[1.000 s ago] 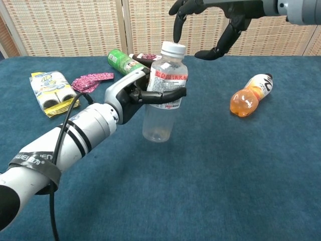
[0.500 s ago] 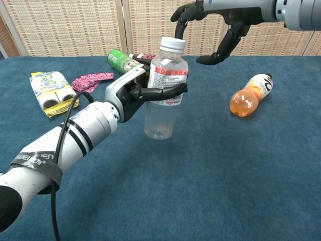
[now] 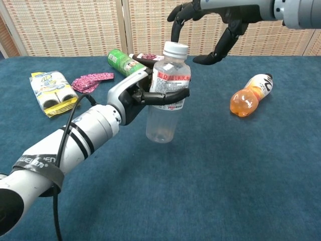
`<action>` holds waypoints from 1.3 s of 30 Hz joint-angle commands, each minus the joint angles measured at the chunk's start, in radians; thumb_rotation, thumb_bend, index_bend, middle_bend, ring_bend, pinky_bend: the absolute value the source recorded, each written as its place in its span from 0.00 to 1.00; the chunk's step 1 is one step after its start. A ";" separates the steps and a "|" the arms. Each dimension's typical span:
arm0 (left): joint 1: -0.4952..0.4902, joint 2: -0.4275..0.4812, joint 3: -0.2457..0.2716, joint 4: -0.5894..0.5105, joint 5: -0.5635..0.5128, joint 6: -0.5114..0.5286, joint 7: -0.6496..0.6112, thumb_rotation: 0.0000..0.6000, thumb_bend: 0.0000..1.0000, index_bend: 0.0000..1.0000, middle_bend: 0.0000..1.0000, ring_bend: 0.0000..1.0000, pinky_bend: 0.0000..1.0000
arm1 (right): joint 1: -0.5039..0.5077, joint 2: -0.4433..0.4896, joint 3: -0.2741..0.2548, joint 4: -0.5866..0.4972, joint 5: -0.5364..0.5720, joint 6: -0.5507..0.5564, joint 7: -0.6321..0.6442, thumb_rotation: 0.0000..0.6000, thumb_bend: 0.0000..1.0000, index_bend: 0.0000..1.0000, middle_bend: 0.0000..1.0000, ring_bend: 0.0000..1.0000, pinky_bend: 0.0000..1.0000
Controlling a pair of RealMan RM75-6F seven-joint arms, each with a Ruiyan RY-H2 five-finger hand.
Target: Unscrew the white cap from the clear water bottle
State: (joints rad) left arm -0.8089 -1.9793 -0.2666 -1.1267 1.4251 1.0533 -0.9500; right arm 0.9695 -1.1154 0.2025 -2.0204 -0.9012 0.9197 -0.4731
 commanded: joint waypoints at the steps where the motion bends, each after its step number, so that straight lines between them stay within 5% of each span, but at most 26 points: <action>1: -0.004 0.002 -0.002 0.001 0.002 -0.003 -0.003 1.00 0.74 0.73 0.84 0.47 0.39 | 0.003 0.001 -0.002 -0.003 -0.003 -0.005 0.003 1.00 0.30 0.32 0.00 0.00 0.00; 22: -0.023 0.016 0.011 0.023 0.026 -0.010 -0.065 1.00 0.87 0.76 0.90 0.54 0.42 | 0.037 0.001 -0.020 -0.064 -0.025 -0.022 -0.007 1.00 0.30 0.32 0.00 0.00 0.00; 39: -0.018 0.004 0.027 0.040 0.041 0.025 -0.062 1.00 0.84 0.76 0.89 0.54 0.40 | 0.009 0.027 -0.026 -0.016 -0.003 0.018 0.011 1.00 0.29 0.29 0.00 0.00 0.00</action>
State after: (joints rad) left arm -0.8268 -1.9749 -0.2391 -1.0869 1.4667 1.0784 -1.0121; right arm 0.9805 -1.0922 0.1783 -2.0364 -0.9021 0.9419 -0.4656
